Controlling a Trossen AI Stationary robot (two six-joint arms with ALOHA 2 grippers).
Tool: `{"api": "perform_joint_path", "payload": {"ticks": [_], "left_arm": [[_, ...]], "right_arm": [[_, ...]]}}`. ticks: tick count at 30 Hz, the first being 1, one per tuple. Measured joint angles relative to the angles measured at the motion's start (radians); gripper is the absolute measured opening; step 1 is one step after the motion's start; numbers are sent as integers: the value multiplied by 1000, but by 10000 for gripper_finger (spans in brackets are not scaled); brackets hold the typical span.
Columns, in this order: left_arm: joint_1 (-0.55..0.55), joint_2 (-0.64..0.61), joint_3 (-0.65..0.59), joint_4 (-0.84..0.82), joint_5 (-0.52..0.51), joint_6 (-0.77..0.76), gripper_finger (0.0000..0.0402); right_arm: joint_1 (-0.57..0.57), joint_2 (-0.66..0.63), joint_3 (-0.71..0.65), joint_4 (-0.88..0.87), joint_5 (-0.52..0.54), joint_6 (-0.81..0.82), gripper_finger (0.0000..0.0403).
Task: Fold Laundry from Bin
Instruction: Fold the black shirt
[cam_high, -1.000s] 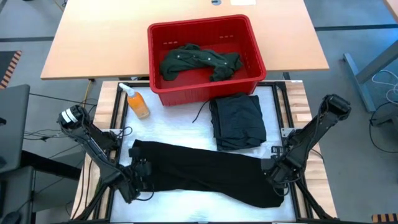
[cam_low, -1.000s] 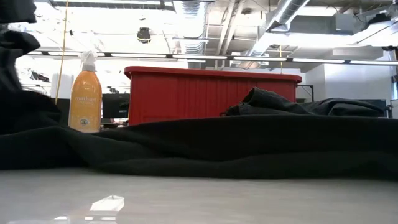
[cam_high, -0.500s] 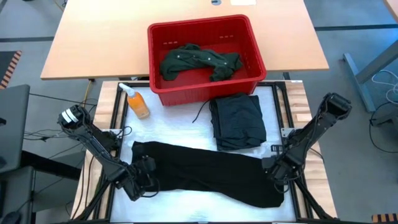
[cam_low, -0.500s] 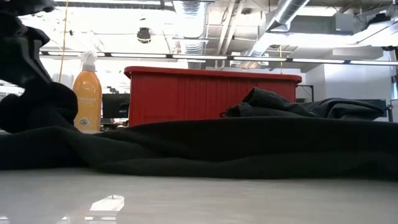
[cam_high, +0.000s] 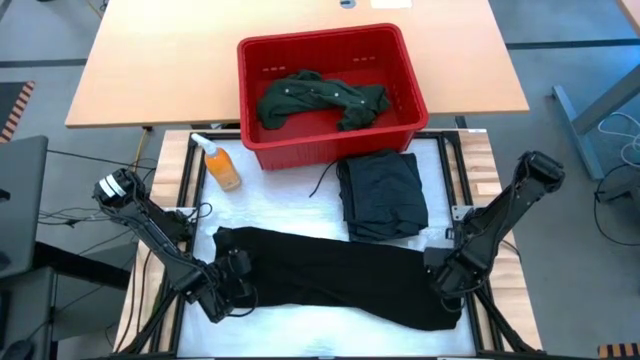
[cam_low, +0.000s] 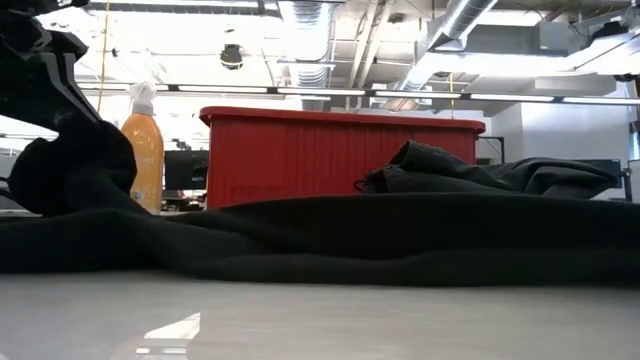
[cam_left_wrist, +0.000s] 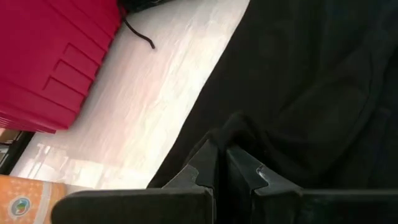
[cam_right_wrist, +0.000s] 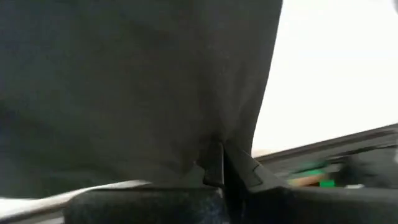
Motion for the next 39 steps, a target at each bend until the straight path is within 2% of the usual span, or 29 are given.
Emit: {"api": "perform_joint_path", "payload": {"ticks": [5,10,15,17,20,23,27,34,36,39], "left_arm": [[0,0,0,25,0,0,0],[0,0,0,64,25,25,0],[0,0,0,86,34,-14,0],[0,0,0,98,33,-4,0],[0,0,0,107,33,11,0],[0,0,0,111,32,16,0],[0,0,0,111,29,22,0],[0,0,0,113,29,21,0],[0,0,0,113,29,19,0],[0,0,0,113,29,19,0]], "right_arm": [[-6,0,19,5,15,155,51],[-7,0,-14,-25,25,156,96],[-28,0,-20,-146,46,168,131],[-40,0,-20,-127,36,168,144],[-39,0,-20,7,27,110,154],[-29,4,-19,109,60,20,156],[-35,27,-39,109,98,-6,156],[-68,70,-160,287,49,-106,155],[-85,79,-175,289,44,-107,145],[-98,82,-176,286,40,-135,100]]}}
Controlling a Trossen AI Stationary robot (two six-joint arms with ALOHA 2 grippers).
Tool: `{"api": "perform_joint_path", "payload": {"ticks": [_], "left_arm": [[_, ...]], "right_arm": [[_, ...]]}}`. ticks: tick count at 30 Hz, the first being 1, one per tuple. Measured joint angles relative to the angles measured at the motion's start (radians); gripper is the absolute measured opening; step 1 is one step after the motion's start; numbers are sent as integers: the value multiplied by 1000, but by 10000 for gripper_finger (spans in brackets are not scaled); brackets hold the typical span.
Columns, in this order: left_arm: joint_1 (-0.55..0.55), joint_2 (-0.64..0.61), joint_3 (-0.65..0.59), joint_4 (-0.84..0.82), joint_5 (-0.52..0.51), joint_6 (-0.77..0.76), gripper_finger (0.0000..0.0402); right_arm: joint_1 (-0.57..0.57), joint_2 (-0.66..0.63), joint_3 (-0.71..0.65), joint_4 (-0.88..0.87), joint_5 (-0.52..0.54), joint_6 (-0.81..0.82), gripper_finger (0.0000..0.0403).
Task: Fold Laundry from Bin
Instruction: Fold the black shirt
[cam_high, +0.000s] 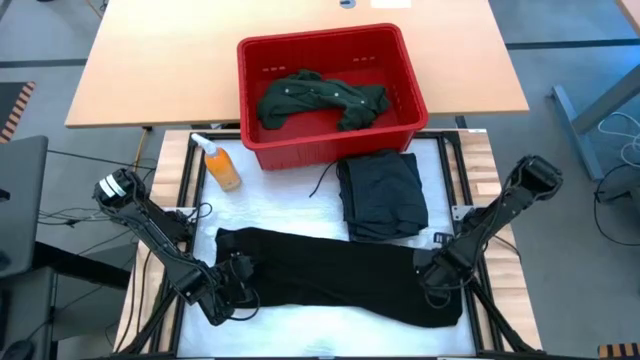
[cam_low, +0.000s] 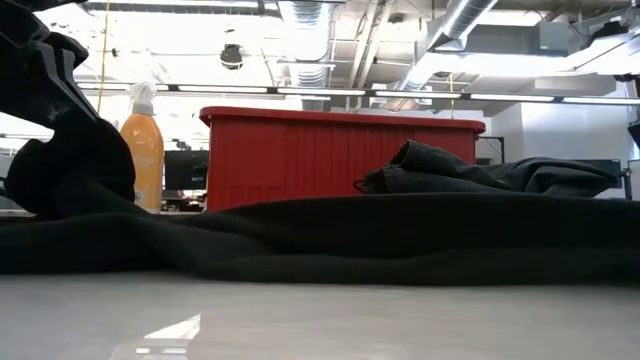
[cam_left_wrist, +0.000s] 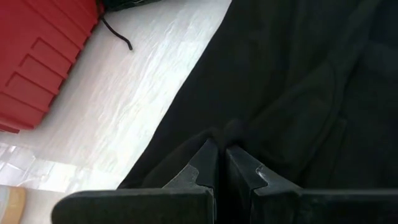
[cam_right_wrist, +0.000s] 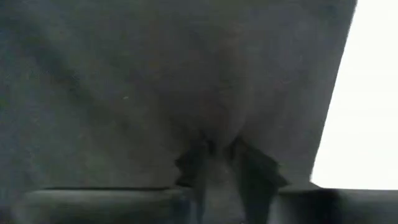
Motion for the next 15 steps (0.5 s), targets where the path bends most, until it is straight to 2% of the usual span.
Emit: {"api": "perform_joint_path", "payload": {"ticks": [3,4,10,15], "left_arm": [[0,0,0,0,1,0,0],[0,0,0,0,1,0,0],[0,0,0,0,0,0,0],[0,0,0,0,1,0,0]], "right_arm": [[-9,3,19,-17,0,-43,31],[-14,3,31,-22,-1,-51,19],[-34,2,105,-93,-23,-54,35],[-34,2,142,-219,-23,-32,27]]}}
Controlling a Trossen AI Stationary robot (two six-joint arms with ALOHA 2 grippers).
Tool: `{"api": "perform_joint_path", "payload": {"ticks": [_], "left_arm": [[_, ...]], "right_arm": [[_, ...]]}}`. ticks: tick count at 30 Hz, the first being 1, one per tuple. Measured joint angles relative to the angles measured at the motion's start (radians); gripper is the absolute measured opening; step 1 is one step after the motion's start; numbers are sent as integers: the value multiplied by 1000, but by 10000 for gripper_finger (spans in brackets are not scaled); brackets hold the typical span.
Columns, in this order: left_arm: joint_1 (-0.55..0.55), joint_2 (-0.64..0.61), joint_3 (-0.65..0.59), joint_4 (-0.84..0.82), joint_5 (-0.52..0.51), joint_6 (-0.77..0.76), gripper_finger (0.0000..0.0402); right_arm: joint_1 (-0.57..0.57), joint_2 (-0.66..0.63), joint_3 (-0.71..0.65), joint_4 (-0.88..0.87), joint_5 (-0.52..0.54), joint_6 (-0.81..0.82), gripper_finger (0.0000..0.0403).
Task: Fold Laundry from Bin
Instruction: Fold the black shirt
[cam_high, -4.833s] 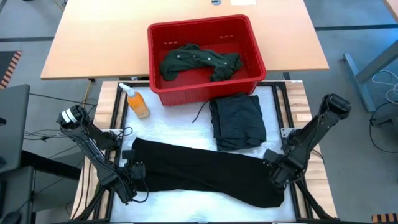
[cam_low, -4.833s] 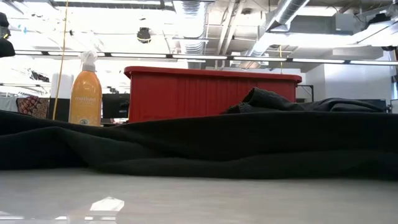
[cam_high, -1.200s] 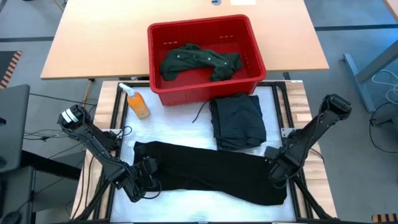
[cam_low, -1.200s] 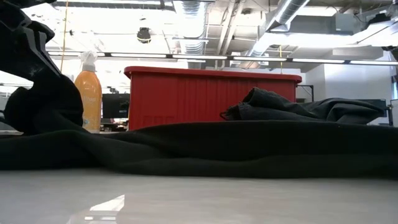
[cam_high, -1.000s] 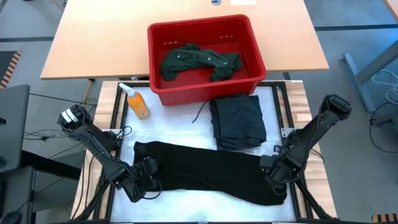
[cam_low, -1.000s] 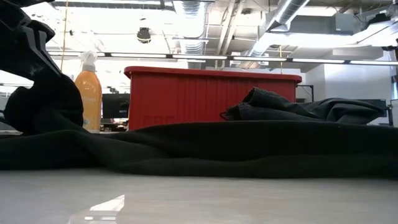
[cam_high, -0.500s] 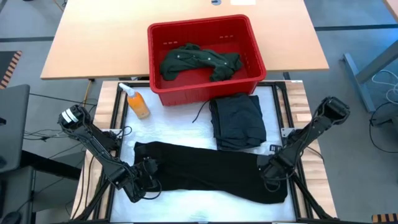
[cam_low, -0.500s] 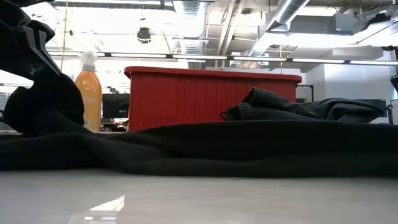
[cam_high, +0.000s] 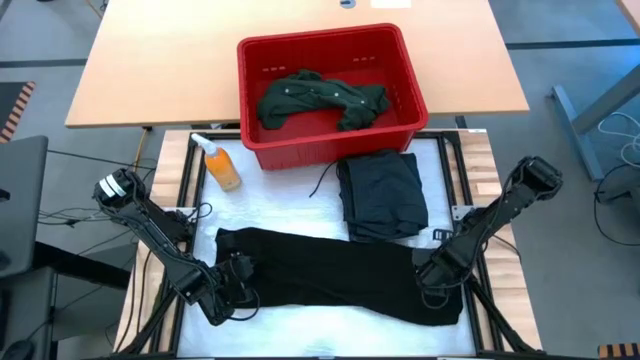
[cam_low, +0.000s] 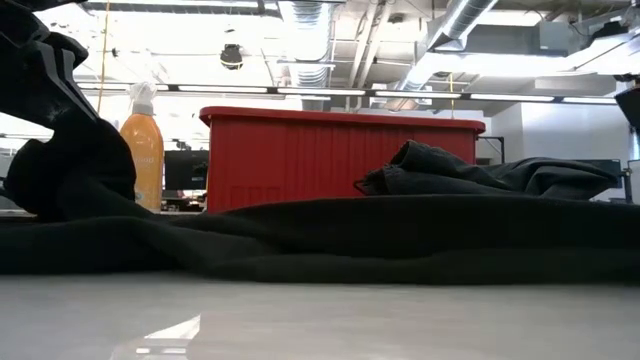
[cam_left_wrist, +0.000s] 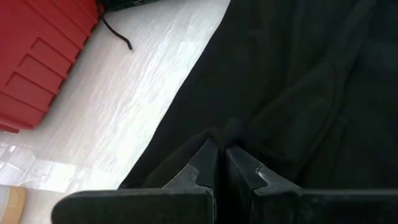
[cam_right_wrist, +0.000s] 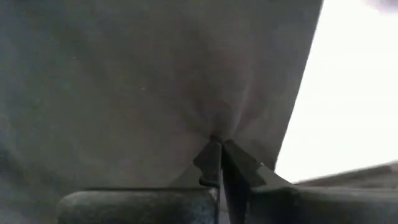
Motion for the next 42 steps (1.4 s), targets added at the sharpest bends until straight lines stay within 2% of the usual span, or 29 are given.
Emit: {"api": "perform_joint_path", "payload": {"ticks": [4,16,21,26,32,35,39,42], "left_arm": [[0,0,0,0,0,0,0],[0,0,0,3,5,-8,0],[0,0,0,68,35,36,0],[-2,0,0,83,135,36,0],[-17,0,0,93,396,-18,0],[-24,0,0,109,485,-17,0],[-27,0,0,128,485,0,0],[-27,0,0,127,412,-14,1]], "right_arm": [[0,0,2,-91,0,91,27],[0,0,2,-108,6,169,35],[0,0,2,-124,43,222,35],[-6,0,2,-197,55,267,35],[-6,0,2,-279,53,278,36],[-6,0,2,-276,53,278,36],[-6,0,2,-273,53,292,36],[-6,0,2,-271,53,326,37]]}}
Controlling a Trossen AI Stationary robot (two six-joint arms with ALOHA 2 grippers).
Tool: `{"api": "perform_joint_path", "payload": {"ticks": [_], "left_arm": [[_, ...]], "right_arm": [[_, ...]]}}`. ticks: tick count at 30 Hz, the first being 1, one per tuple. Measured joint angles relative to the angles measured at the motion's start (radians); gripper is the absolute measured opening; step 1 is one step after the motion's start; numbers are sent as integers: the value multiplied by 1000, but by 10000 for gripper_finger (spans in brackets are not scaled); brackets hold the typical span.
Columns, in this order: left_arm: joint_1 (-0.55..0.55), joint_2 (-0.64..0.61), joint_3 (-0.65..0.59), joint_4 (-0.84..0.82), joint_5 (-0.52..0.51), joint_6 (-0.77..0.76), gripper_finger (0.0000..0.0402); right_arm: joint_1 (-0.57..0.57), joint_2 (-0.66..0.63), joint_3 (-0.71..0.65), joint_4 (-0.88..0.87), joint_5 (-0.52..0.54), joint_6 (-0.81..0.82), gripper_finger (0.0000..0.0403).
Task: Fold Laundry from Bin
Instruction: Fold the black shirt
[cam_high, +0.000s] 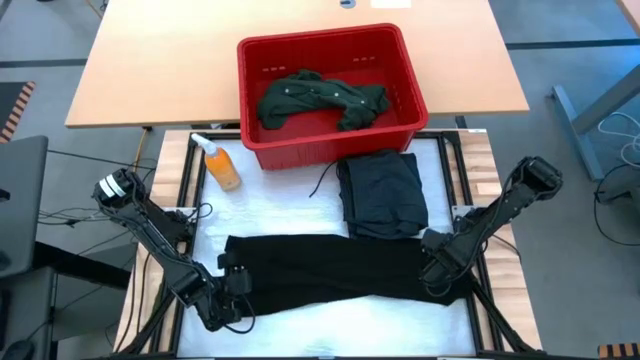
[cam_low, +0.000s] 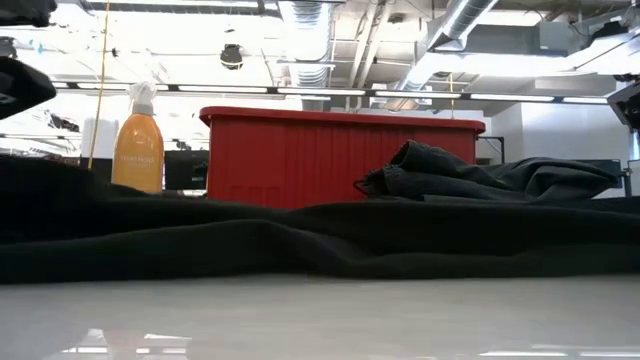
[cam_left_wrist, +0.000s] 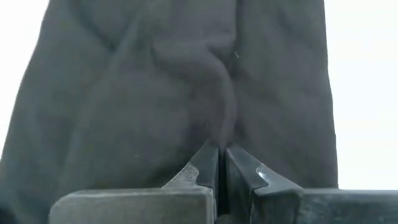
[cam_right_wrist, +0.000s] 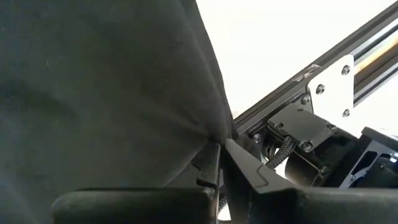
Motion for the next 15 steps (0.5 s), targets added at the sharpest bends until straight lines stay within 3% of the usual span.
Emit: {"api": "perform_joint_path", "payload": {"ticks": [3,7,15], "left_arm": [[1,0,0,-1,-31,25,14],[1,0,0,-46,27,-1,53],[-2,-8,9,-159,458,-166,112]], "right_arm": [[0,0,0,-1,0,26,49],[0,0,0,-2,-4,30,86],[0,0,78,-124,-5,-28,152]]}}
